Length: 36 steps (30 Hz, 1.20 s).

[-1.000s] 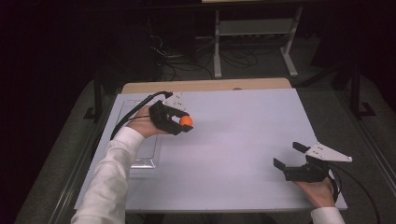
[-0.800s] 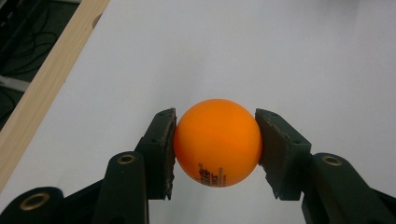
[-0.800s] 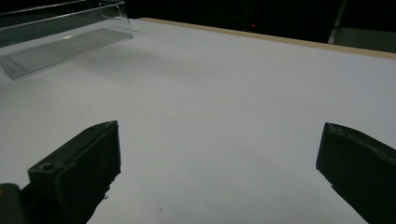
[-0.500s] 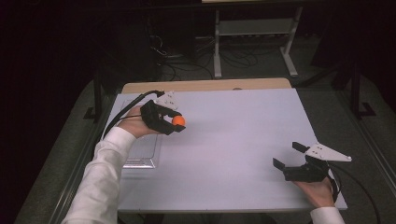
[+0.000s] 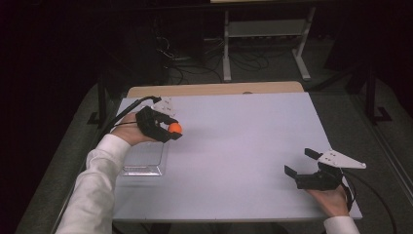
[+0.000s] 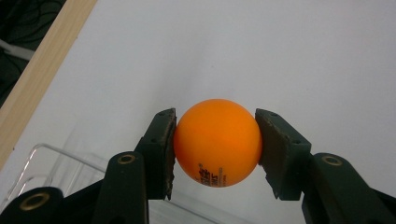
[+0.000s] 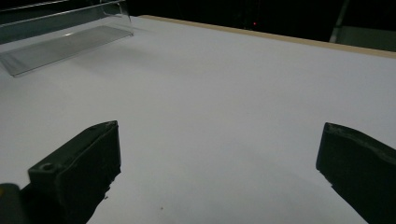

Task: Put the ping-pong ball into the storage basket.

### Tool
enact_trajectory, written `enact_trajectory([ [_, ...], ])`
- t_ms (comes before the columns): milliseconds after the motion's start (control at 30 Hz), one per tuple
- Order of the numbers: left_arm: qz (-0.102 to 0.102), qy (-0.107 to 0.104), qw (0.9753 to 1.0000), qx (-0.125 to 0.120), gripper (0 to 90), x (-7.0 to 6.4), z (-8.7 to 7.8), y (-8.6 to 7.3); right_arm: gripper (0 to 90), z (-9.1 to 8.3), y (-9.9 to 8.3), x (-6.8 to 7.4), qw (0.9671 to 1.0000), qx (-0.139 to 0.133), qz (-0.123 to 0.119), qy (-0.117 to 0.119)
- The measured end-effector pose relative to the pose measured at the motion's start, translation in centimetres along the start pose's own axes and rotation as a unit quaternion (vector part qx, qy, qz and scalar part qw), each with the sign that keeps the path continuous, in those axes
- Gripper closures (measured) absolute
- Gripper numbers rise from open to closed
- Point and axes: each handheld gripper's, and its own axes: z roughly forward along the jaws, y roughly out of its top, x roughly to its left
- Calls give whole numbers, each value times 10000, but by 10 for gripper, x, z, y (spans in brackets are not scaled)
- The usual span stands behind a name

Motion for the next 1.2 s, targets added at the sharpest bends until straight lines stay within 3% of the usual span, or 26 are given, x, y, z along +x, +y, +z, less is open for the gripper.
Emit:
enact_trajectory([
  [600, -154, 70, 9997, 166, 505, 5, -17, -16, 0, 0, 0, 0, 10000, 5, -17, -8],
  [1200, -268, 159, 9983, 485, 505, 11, -30, -30, 0, 1, 0, 0, 10000, 58, -20, -4],
])
